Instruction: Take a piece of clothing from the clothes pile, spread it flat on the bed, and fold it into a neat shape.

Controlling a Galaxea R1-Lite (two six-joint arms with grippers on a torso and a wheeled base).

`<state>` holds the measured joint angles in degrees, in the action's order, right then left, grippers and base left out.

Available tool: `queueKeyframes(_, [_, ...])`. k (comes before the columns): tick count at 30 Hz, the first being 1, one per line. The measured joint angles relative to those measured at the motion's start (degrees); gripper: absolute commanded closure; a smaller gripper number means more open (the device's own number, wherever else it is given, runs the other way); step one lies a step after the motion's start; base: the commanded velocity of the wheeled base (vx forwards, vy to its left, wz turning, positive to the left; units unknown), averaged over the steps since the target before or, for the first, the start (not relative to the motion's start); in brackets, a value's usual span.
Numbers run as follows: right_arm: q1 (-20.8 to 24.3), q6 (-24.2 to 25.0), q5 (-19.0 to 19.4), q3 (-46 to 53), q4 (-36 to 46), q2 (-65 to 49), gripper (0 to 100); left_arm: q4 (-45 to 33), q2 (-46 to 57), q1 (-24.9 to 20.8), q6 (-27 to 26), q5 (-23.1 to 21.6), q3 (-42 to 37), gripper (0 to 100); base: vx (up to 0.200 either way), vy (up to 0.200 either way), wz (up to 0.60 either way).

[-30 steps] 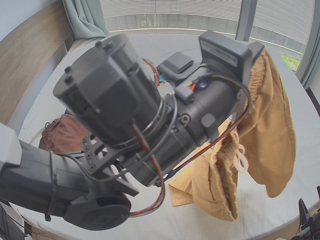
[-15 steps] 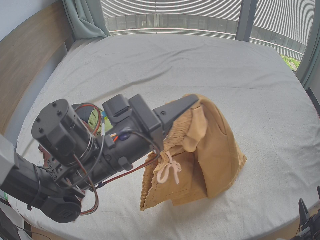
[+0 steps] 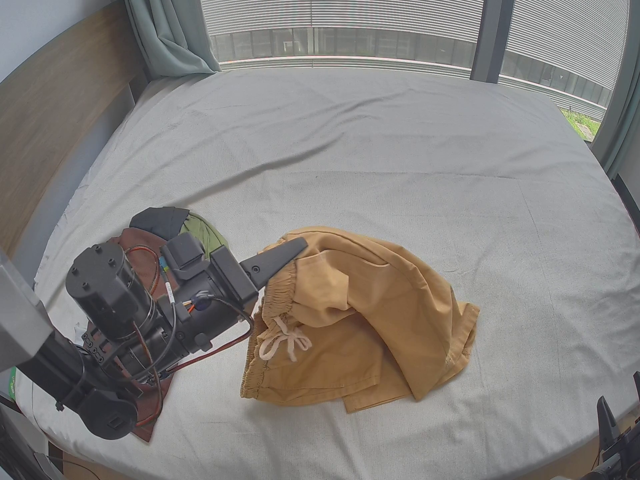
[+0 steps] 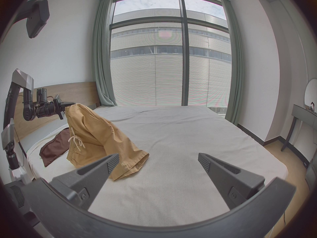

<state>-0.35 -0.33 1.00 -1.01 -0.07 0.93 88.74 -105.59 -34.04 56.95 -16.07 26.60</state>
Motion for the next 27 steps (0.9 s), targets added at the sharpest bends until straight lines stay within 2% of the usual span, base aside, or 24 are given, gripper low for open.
queueKeyframes(9, [-0.02, -0.05, -0.02, 0.00, 0.00, 0.00, 0, 0.24, -1.02, 4.79, -6.73, 0.20, -3.39, 100, 0.000, 0.000, 0.00])
queueKeyframes(23, [-0.22, -0.16, 0.01, 0.00, 0.07, 0.00, 0, 0.27, -2.65, 12.74, -9.34, -0.84, -4.22, 100, 0.000, 0.000, 0.00])
queueKeyframes(27, [-0.24, -0.29, 0.04, 0.00, 0.07, 0.00, 0, 0.27, -4.00, 14.86, -12.92, -1.41, -4.25, 100, 0.000, 0.000, 0.00])
